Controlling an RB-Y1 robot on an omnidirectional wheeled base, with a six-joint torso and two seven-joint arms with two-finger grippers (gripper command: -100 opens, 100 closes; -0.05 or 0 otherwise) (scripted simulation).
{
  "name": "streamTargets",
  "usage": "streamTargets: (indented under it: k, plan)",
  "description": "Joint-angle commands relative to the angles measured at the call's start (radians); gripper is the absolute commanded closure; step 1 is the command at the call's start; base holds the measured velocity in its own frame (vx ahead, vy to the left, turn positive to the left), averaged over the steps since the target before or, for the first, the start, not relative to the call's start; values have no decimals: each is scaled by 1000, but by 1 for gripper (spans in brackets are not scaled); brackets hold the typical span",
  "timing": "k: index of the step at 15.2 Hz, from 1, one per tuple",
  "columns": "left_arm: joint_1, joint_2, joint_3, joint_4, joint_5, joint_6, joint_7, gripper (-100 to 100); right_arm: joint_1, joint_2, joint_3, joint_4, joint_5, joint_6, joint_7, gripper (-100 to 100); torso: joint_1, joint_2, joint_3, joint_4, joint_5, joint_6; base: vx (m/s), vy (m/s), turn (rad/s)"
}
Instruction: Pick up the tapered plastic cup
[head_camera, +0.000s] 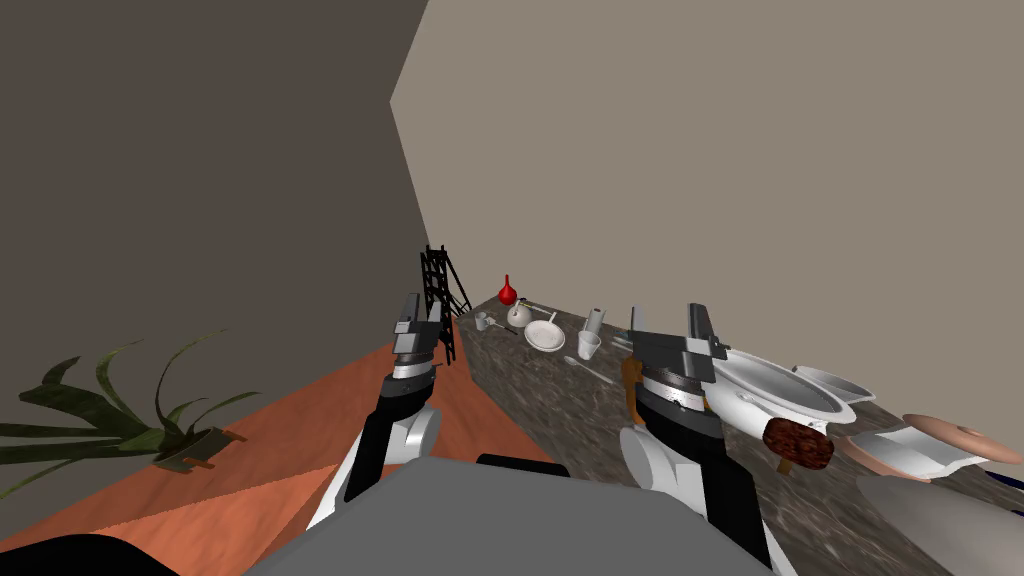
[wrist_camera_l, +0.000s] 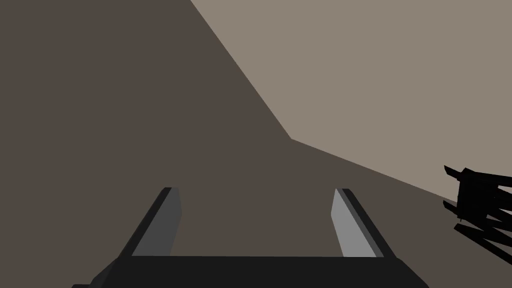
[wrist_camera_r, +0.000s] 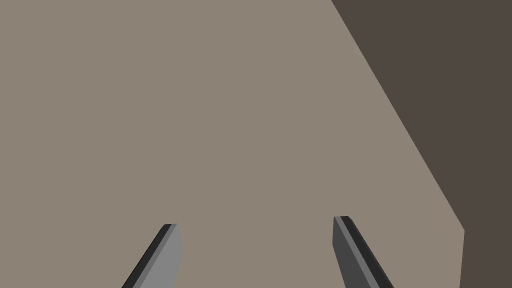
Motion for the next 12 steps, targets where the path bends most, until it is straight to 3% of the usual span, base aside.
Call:
streamTargets:
  k: [1, 9, 12]
  plan:
    - [0, 0, 0, 0, 0, 0, 0, 0, -1, -50, 0, 9, 4, -1, 2, -100, 0, 0, 0, 0, 0, 0, -7, 12, 14]
    - [0, 0, 0, 0, 0, 0, 0, 0, -4, -195, 0, 44, 21, -6, 8, -100, 2, 2, 1, 0, 0, 0, -21, 25, 19]
    - [0, 0, 0, 0, 0, 0, 0, 0, -7, -272, 0, 82, 39, -11, 15, -100, 2, 2, 1, 0, 0, 0, -23, 30, 30]
